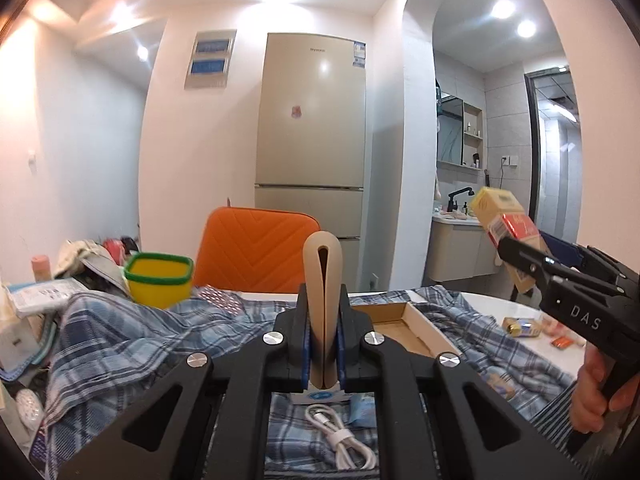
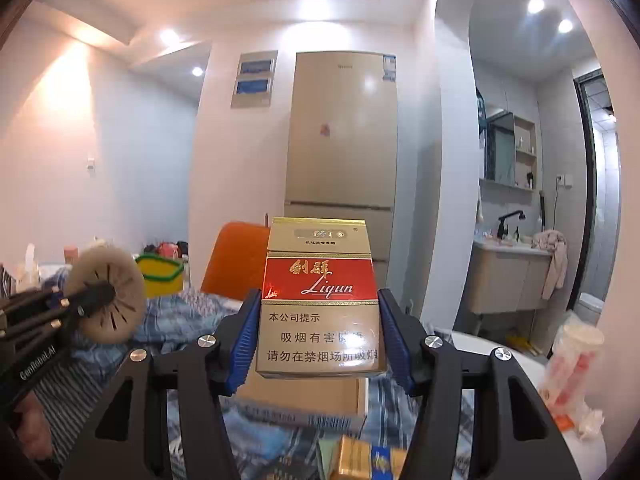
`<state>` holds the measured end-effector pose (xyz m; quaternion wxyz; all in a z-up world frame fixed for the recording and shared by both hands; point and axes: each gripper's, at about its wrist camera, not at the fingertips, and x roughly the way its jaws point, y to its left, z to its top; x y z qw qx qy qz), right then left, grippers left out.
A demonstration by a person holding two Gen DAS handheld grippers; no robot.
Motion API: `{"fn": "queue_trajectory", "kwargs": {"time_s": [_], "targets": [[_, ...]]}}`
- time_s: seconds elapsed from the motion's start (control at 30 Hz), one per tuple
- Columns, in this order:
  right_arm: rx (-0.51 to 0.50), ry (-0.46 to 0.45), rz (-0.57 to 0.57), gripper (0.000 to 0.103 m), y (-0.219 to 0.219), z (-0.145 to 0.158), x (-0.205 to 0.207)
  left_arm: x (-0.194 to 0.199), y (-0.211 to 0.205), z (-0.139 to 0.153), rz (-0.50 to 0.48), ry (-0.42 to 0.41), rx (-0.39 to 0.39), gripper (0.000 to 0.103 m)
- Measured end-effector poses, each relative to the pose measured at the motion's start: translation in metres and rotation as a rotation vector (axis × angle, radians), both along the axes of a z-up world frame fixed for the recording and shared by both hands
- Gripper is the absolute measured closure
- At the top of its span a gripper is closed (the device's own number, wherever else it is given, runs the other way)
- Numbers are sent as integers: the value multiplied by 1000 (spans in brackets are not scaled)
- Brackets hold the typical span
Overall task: Organize soft objects
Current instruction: 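Lift the Liqun pack with the right tool and carry it over the box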
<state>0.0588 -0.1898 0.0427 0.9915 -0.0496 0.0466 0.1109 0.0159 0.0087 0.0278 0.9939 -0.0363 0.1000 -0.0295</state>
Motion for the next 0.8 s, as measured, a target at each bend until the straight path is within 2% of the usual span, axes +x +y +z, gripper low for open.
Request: {"fn": "queue_trajectory", "kwargs": {"time_s": [0.2, 0.33, 0.57, 0.8], "targets": [[20, -88, -32, 45, 8, 25, 13, 21, -3, 12, 40, -47, 18, 95], [52, -96, -34, 45, 13, 30, 28, 33, -10, 20, 41, -80, 19, 95], [79, -84, -93, 44, 14, 16, 53, 45, -27, 25, 10, -174, 48, 95], [83, -23, -132, 44, 9, -12, 76, 70, -29, 5, -7, -178, 42, 95]]}}
